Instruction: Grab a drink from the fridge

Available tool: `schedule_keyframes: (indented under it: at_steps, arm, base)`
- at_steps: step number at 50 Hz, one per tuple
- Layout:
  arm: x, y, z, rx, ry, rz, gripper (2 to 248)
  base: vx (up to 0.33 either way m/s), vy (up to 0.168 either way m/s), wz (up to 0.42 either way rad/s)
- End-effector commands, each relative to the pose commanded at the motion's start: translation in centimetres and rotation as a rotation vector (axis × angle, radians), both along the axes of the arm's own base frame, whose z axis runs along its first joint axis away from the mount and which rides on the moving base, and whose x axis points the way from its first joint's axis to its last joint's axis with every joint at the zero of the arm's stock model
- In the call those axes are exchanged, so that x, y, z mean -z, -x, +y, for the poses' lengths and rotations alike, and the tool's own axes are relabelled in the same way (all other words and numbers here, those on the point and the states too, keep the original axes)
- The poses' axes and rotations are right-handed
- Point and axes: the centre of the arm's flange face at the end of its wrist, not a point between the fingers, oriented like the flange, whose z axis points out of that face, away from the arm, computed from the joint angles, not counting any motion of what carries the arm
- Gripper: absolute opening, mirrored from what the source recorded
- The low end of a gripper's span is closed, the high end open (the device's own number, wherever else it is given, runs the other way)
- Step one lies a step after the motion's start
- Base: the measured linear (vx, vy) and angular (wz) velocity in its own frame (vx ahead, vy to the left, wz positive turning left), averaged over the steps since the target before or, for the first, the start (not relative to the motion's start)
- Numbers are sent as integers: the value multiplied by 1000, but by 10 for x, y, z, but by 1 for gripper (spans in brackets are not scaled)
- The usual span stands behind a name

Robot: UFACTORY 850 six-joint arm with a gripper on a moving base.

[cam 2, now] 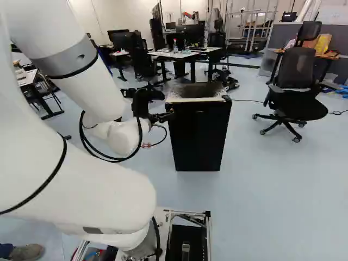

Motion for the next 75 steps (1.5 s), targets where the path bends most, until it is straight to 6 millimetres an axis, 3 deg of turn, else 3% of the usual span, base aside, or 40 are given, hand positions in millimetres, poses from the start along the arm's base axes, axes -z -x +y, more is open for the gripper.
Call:
schedule_keyframes:
  at_steps: [23,75]
  arm:
    - [-2,-16,15,65,-48,-12,247]
    - [36,-55,62,171,-51,7,247]
  base:
    - [0,0,0]
    - [0,0,0]
